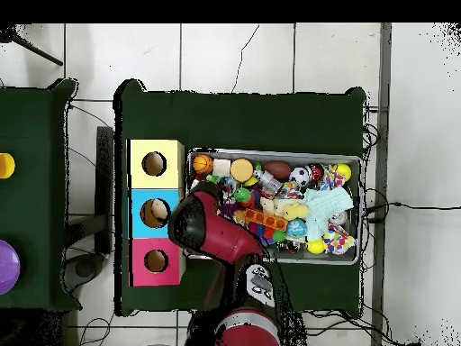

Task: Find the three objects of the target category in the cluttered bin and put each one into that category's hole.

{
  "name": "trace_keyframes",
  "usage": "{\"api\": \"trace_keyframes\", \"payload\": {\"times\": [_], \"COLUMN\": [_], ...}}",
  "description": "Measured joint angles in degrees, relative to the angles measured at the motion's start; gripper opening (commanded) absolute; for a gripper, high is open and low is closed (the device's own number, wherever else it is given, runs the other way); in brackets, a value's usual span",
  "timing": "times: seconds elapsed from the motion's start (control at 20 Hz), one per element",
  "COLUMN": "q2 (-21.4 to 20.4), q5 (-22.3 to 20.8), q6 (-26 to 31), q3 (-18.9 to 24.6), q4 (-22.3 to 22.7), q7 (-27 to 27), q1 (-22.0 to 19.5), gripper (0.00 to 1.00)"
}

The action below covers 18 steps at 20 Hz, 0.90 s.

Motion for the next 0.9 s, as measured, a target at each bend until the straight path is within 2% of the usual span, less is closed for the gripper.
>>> {"api": "trace_keyframes", "payload": {"times": [0.35, 0.9], "q2": [2.82, 2.88], "q5": [4.04, 8.08], "q6": [-0.32, -0.31], "q3": [-3.67, -8.12], "q4": [-2.04, -2.25], "q7": [0.0, 0.0], "q1": [3.65, 7.68], "gripper": [1.0, 1.0]}}
